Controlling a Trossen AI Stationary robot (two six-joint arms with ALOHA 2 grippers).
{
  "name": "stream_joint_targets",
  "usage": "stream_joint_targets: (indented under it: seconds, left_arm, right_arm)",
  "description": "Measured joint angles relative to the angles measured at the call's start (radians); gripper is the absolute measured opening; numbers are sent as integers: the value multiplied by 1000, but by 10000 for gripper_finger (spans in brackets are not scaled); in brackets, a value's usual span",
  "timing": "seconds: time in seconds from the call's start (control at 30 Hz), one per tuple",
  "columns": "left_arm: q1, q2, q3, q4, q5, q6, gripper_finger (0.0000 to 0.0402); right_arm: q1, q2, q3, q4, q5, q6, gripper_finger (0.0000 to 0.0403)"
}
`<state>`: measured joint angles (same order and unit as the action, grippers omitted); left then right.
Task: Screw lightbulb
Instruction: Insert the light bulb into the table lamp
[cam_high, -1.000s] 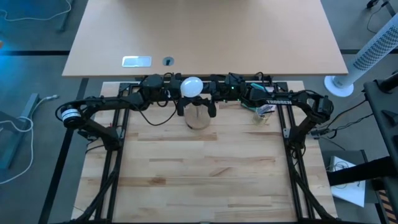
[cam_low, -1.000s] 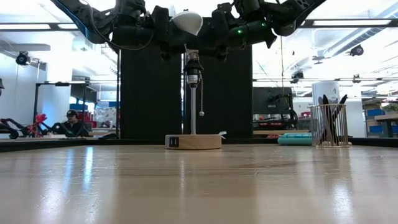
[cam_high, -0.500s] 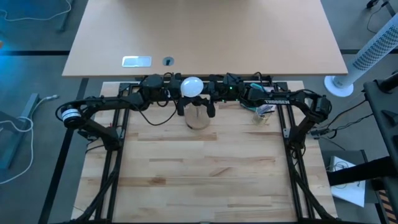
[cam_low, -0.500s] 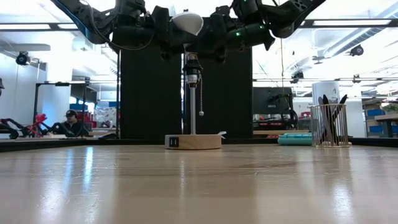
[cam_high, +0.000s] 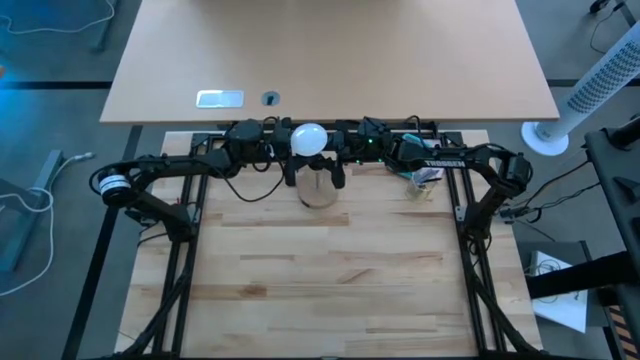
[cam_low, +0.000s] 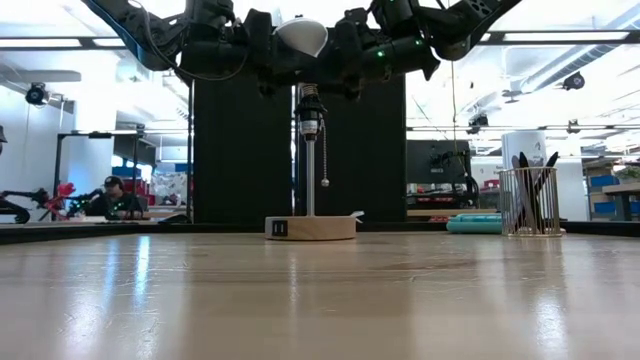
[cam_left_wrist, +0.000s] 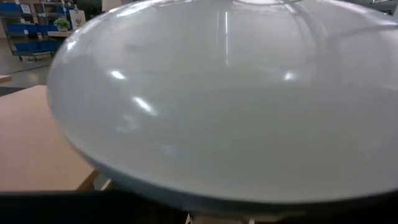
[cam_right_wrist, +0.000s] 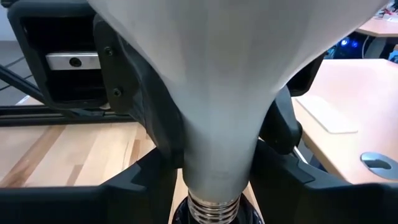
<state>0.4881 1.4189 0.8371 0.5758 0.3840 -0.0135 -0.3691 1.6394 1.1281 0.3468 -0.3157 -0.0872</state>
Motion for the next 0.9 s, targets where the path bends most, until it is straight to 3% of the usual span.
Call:
stream_joint_targets:
  seconds: [0.5, 0.9]
  left_arm:
    - [0, -1, 0, 1, 1, -1, 173]
    - [0, -1, 0, 5, 0, 17, 181]
  right_arm:
    - [-4, 0, 12, -8, 1, 24, 141]
    - [-4, 0, -22, 60, 2, 26, 148]
